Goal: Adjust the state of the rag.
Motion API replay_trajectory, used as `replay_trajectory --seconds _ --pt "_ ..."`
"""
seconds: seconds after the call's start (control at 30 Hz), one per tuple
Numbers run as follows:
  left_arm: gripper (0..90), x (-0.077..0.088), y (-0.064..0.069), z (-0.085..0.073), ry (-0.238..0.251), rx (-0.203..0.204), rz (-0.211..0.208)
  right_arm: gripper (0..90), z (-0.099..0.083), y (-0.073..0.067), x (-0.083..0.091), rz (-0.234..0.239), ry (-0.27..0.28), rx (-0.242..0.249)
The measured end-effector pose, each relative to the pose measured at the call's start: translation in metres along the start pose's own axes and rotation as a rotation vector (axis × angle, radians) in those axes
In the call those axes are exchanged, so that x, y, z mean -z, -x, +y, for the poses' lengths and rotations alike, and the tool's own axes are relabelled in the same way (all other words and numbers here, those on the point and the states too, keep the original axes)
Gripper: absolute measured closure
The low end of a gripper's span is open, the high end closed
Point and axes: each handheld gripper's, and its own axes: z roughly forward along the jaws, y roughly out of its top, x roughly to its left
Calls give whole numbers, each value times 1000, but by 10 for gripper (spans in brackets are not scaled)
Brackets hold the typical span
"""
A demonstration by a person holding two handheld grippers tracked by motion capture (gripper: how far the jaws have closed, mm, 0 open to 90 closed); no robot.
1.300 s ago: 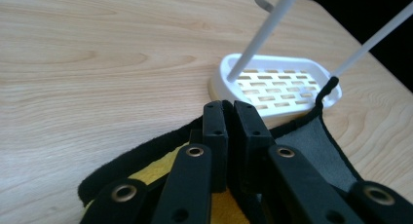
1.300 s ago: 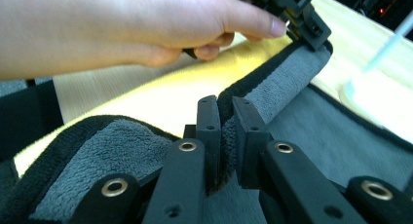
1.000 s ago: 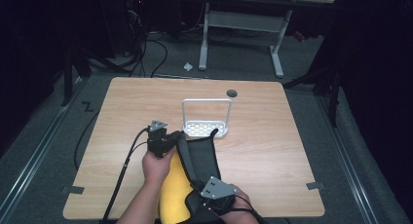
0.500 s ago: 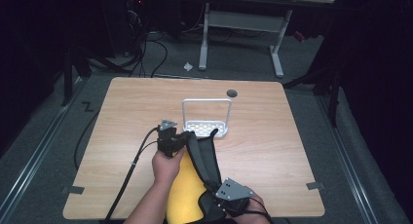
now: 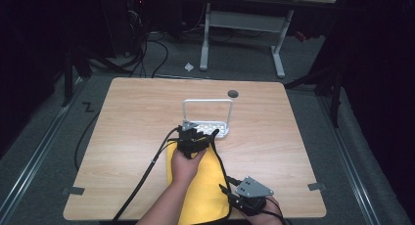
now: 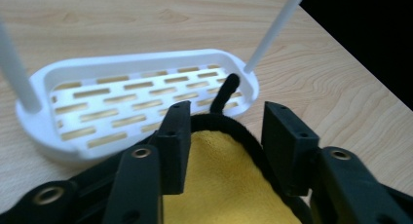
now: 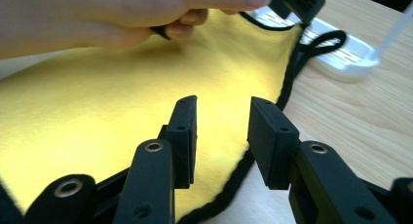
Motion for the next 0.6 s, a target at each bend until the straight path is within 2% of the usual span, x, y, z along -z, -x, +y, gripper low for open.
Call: replay_trajectory --seconds 0.13,0.27,0.33,0.37,0.4,0.5,0.6 --pt "522 7 0 0 0 -26 -2 643 -4 7 -3 4 -12 -26" --pt "521 17 -5 -2 -5 -35 -3 634 -6 8 -6 3 -19 -23" --pt "527 32 -14 -9 -14 -43 2 625 -7 7 -9 1 -25 -14" --pt "533 32 -14 -9 -14 -43 2 625 -7 7 -9 1 -25 -14" --pt "538 43 -20 -16 -23 -54 9 625 -8 6 -10 6 -29 -15" --pt "552 62 -29 -28 -30 -70 20 621 -8 6 -12 5 -35 -12" --pt "561 81 -36 -41 -27 -69 19 619 -8 6 -14 5 -36 -10"
